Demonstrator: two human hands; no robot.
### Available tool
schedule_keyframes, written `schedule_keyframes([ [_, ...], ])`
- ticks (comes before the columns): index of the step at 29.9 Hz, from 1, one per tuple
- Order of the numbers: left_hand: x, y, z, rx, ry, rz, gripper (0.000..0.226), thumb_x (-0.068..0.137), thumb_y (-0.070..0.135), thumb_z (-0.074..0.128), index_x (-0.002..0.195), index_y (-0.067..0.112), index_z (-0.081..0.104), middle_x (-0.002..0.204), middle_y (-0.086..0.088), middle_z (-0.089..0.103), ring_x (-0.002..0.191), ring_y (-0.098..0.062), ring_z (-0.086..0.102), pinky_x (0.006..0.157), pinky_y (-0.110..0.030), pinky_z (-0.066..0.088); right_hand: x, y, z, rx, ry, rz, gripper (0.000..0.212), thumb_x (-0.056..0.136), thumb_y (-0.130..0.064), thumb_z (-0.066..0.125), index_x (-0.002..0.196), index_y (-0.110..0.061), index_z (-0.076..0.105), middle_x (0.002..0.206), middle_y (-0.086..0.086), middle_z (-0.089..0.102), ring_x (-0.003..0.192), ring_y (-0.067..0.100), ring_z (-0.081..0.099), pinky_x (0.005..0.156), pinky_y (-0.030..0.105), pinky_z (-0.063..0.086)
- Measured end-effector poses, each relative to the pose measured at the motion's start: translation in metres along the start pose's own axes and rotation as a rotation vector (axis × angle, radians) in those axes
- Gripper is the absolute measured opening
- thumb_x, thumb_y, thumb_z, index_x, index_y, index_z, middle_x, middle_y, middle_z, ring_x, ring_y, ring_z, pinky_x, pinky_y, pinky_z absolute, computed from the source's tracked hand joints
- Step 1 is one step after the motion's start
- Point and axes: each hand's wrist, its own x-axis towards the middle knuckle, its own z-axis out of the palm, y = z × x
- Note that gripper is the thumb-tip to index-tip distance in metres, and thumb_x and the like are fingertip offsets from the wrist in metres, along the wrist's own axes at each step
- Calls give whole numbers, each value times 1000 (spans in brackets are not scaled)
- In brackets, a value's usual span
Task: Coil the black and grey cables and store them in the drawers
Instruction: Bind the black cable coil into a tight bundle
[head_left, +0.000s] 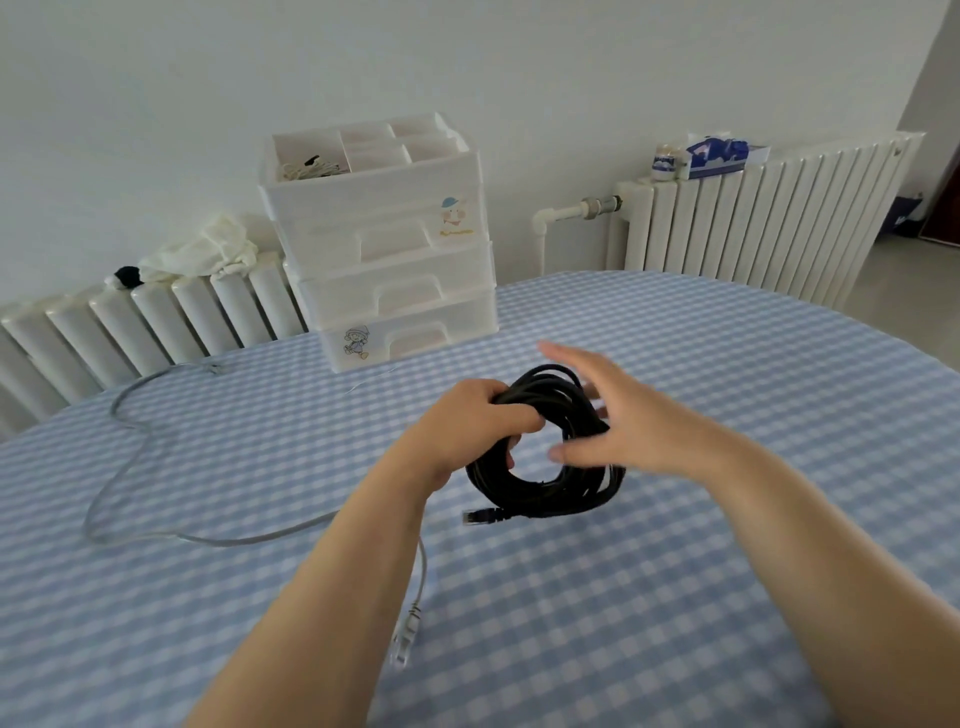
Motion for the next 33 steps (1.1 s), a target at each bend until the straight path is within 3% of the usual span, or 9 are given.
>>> schedule_keyframes([
  [2,-1,1,-2,-11,-10,-1,12,83,17,65,78,9,58,62,0,59,53,-15,58,47,-17,43,-2,-5,6,-107,-22,49,92,80,-32,75,148,-46,14,143,-22,24,110,0,52,95,25,46],
  [6,0,-3,0,-58,-1,-9,15,83,19,66,92,8,65,77,-3,67,60,-13,62,51,-20,46,2,-14,25,-193,314,101,66,85,-26,62,143,-38,31,131,-11,44,98,10,57,79,30,49],
  [13,6,-11,14,-116,-45,-89,35,75,21,69,106,5,63,101,-15,67,82,-17,66,80,-36,58,9,-10,31,-389,393,253,37,87,-34,62,119,-23,48,102,-7,57,80,15,52,61,29,38],
  [17,2,-11,7,-2,-81,-115,20,83,21,65,96,6,63,80,-2,67,68,-2,63,57,-8,42,11,-9,32,-468,451,267,30,90,-32,60,111,-16,45,78,-8,54,68,18,54,50,29,33],
  [19,0,-12,3,-5,-85,-112,14,86,21,63,91,7,65,81,-2,70,60,3,60,55,-9,39,12,-10,33,-480,457,282,28,90,-32,59,108,-16,43,73,-6,54,65,20,55,50,29,34],
  [21,-1,-12,0,-67,-63,-84,16,87,20,64,95,6,67,86,-1,75,70,3,65,65,-14,42,14,-13,34,-489,489,258,28,90,-33,57,107,-17,42,72,-7,55,65,19,57,52,29,37],
  [25,0,-12,-8,-210,2,-13,17,85,14,66,100,5,68,90,-8,76,93,-17,71,90,-31,51,19,-25,31,-481,551,200,27,89,-33,57,106,-21,40,73,-12,51,64,16,54,52,29,35],
  [28,1,-15,-15,-266,52,-11,9,86,13,65,91,6,69,77,-6,73,77,-19,70,83,-34,54,31,-30,26,-388,432,191,33,86,-39,59,111,-26,41,79,-15,54,75,14,58,61,31,41],
  [33,6,-23,-32,-337,253,-125,9,85,16,65,78,12,60,60,2,58,57,-13,62,71,-33,45,58,-16,13,435,33,140,73,80,-54,64,143,-33,32,129,-12,51,113,9,56,99,30,43],
])
